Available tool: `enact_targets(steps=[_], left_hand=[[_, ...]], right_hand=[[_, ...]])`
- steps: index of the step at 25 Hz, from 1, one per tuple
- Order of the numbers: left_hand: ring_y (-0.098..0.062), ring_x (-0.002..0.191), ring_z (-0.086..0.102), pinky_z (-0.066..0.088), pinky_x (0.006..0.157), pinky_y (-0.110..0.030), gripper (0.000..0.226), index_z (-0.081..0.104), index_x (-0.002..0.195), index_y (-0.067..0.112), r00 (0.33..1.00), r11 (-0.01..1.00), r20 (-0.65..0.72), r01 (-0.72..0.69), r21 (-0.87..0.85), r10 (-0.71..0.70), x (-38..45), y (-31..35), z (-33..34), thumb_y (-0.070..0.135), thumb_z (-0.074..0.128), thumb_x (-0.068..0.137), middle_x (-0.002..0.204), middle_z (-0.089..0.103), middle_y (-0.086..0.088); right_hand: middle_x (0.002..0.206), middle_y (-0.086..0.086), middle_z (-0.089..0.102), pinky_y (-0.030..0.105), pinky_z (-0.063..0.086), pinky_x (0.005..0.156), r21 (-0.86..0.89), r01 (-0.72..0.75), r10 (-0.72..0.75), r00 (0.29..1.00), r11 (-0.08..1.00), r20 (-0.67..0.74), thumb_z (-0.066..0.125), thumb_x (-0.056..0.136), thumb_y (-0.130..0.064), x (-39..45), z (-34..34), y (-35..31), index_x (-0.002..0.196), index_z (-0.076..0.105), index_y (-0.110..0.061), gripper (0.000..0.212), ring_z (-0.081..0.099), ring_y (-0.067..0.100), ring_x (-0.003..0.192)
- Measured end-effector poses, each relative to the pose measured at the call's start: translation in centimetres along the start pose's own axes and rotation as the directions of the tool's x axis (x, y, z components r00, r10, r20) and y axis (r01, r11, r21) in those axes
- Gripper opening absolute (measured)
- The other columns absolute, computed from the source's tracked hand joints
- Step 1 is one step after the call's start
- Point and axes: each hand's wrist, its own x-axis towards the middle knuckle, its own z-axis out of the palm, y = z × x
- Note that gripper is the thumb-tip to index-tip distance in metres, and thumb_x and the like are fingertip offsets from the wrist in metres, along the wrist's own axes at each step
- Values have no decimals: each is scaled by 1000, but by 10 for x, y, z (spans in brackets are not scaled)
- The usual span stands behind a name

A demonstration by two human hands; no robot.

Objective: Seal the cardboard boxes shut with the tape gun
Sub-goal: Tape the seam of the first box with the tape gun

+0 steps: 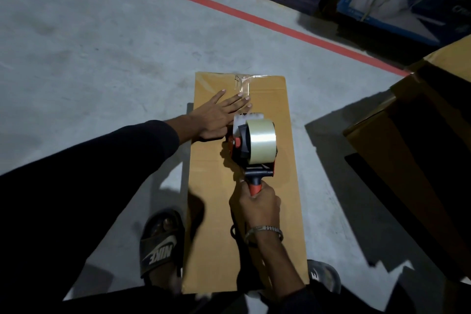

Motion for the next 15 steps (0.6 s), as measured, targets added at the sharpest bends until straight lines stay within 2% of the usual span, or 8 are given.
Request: enact_targets(steps=[2, 7, 11, 15], left_hand=[[-22, 159, -16, -2, 127, -57, 82, -15, 165, 23, 999, 1000, -33, 1, 19, -1, -1, 0, 4, 47, 16, 93, 172, -19, -4], [-22, 161, -10, 0, 128, -57, 78, -14, 165, 23, 997, 1000, -77, -6, 23, 8, -1, -2, 11, 46, 16, 97, 173, -14, -4], [-20, 161, -4, 0, 128, -55, 67, -11, 166, 23, 994, 1000, -113, 2, -6, -3, 1, 0, 13, 51, -7, 105, 174, -9, -2], [-18, 161, -3, -1, 128, -54, 64, -9, 166, 24, 993, 1000, -119, 7, -1, -7, 1, 0, 18, 53, -4, 109, 174, -7, -1]], right_hand=[[85, 5, 65, 39, 59, 76, -47, 1, -1, 1000, 999, 0, 63, 89, -57, 4, 0, 1, 84, 59, -28, 30, 63, 24, 81], [81, 5, 65, 35, 57, 69, -70, -6, 4, 1000, 998, -18, 64, 91, -57, -7, -3, 4, 83, 59, -25, 33, 64, 22, 72], [74, 2, 65, 36, 57, 68, -87, -25, 23, 999, 996, -28, 66, 90, -52, -30, -6, 24, 82, 61, -23, 31, 63, 22, 69], [69, 2, 64, 34, 51, 66, -119, -85, 80, 996, 989, -45, 69, 91, -42, -77, -14, 61, 79, 60, -22, 25, 60, 28, 69]])
